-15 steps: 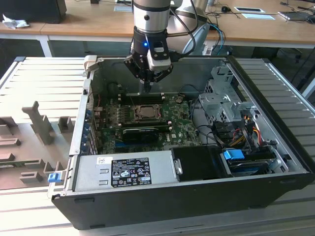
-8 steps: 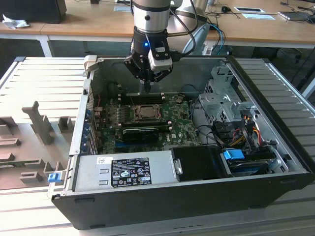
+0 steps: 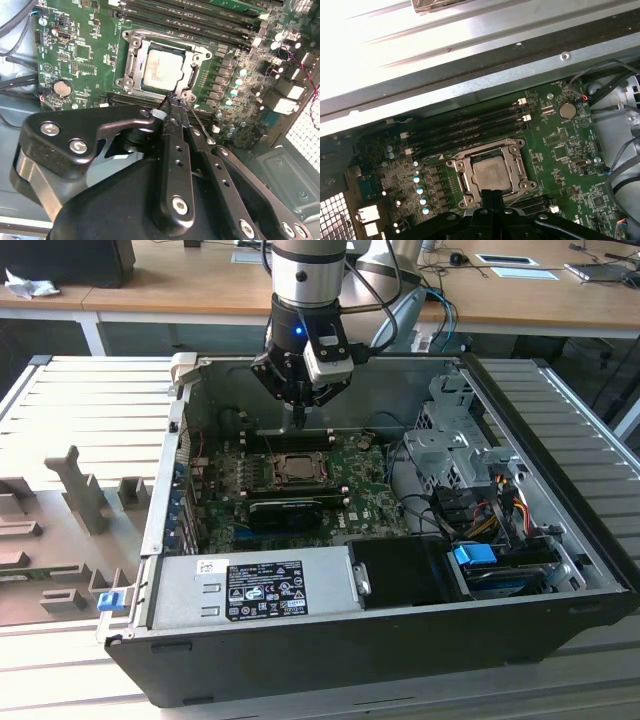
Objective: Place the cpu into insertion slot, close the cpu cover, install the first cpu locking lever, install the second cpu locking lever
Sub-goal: 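Install the first cpu locking lever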
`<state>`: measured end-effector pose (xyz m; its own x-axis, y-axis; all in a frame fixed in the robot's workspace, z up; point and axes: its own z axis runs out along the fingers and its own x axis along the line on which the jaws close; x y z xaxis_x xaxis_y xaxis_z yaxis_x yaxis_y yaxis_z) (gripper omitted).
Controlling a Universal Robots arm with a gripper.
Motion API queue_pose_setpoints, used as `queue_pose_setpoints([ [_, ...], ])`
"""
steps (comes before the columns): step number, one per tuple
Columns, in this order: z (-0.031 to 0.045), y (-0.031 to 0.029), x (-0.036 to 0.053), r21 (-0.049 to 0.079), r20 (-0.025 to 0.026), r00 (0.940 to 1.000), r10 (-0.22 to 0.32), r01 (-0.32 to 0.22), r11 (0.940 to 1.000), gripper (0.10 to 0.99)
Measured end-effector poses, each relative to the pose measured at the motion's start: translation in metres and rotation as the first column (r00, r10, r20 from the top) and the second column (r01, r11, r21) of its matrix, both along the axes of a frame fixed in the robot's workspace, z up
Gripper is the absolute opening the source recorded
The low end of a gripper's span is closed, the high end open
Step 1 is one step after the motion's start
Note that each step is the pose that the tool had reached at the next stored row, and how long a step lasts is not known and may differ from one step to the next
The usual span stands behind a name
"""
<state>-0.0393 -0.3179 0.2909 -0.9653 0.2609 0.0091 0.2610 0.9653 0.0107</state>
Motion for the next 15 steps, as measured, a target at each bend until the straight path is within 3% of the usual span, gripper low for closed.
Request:
queue_pose_setpoints([
  [15,0.0,0.0,0.0,0.0,0.0,0.9962,0.088,-0.088,0.9962,0.106],
])
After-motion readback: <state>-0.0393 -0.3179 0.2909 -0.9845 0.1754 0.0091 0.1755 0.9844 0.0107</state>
